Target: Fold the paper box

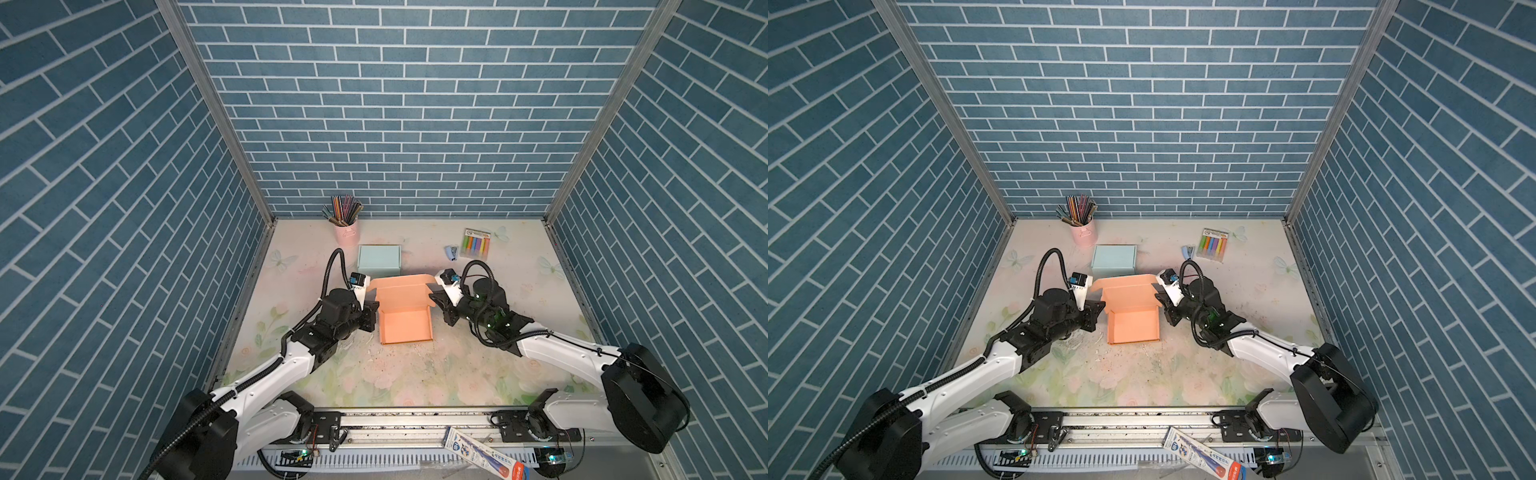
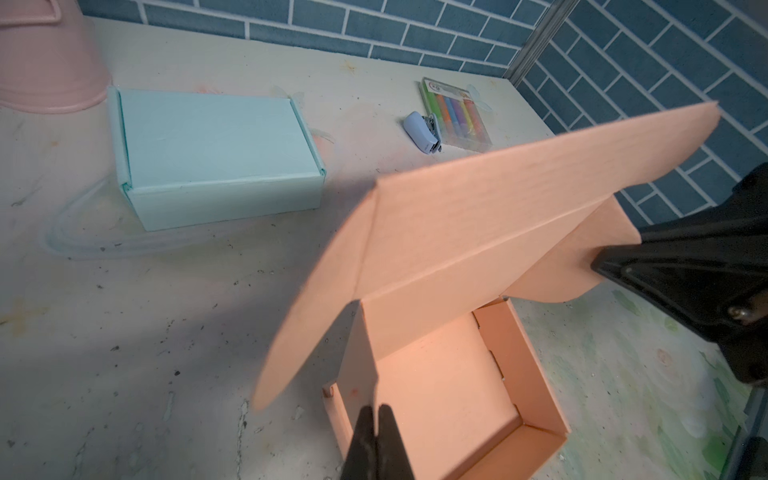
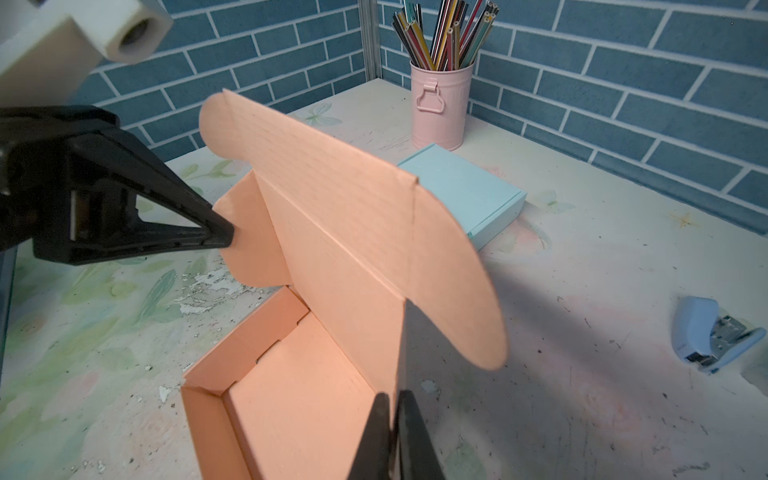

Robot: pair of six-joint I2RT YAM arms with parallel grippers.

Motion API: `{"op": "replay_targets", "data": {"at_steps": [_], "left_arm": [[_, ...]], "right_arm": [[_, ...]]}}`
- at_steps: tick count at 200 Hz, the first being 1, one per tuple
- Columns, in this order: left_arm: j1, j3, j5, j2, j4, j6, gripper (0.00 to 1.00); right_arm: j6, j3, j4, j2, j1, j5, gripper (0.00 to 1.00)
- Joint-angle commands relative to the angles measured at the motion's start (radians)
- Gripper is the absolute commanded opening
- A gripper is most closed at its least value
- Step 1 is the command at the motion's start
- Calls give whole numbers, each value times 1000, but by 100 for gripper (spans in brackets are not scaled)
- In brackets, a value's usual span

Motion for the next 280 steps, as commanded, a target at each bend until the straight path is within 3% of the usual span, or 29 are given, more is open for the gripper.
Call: {"op": "replay_targets", "data": {"at_steps": [1, 70, 122, 280], "left_arm": [[-20, 39, 3, 21, 107, -3, 0], [-37, 30, -37, 74, 156, 19, 0], [-59, -58, -45, 75, 248, 48, 0], [-151, -238, -128, 14, 475, 61, 0]], "right_arm": [[29, 30, 12, 32, 20, -11, 11], [59, 63, 42, 95, 23, 14, 14], [75, 87, 30, 144, 22, -7, 16], [83, -5, 9, 65, 30, 35, 19]]}}
